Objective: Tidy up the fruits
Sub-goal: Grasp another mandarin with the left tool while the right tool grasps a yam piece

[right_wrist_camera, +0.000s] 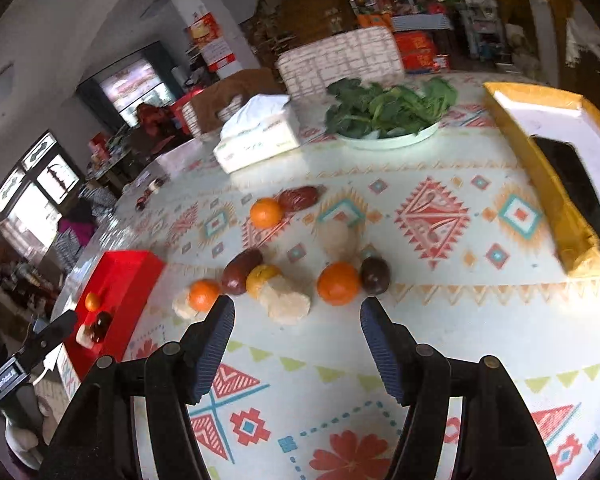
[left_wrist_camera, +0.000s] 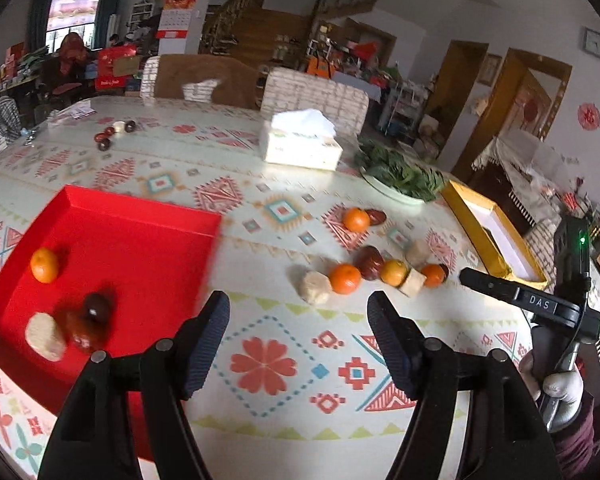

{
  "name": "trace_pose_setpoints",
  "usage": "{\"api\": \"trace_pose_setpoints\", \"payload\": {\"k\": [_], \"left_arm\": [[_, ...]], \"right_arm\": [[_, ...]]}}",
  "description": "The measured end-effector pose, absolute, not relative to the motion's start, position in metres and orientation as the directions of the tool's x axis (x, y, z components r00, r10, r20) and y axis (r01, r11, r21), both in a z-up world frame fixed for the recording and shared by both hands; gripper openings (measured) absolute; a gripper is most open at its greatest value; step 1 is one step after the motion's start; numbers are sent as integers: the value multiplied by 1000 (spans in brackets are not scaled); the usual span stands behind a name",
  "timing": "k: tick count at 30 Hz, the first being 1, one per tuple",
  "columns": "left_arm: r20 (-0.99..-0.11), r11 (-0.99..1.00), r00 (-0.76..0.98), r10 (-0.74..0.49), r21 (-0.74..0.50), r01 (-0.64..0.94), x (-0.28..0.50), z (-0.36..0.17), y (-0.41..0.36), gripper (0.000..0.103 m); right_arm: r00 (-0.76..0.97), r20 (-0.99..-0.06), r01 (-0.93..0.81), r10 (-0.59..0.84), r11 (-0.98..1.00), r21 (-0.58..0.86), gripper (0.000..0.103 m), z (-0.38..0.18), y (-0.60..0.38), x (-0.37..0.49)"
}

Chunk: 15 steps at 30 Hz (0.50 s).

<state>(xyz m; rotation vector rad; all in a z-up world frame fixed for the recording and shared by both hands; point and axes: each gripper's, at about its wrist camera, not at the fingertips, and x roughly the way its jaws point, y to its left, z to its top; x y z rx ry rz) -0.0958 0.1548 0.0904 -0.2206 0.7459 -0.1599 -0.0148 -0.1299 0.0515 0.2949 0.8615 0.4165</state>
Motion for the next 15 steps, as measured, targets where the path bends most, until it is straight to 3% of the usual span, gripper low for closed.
{"api": "trace_pose_setpoints", "payload": {"k": [5, 11, 15], "left_arm": [[-666, 970, 716, -209, -235, 65, -89, 87, 144, 71], [-678, 975, 709, -192, -217, 56, -72, 83, 142, 71], [-685, 975, 699, -204, -206, 83, -58, 78, 137, 71]], "right_arm": [[547, -662, -365, 512, 858, 362, 70, 47, -97, -12], [541, -743, -420, 395, 892, 169, 71, 28, -54, 5], [532, -759, -405, 375, 900, 161, 66, 18, -54, 12]]}}
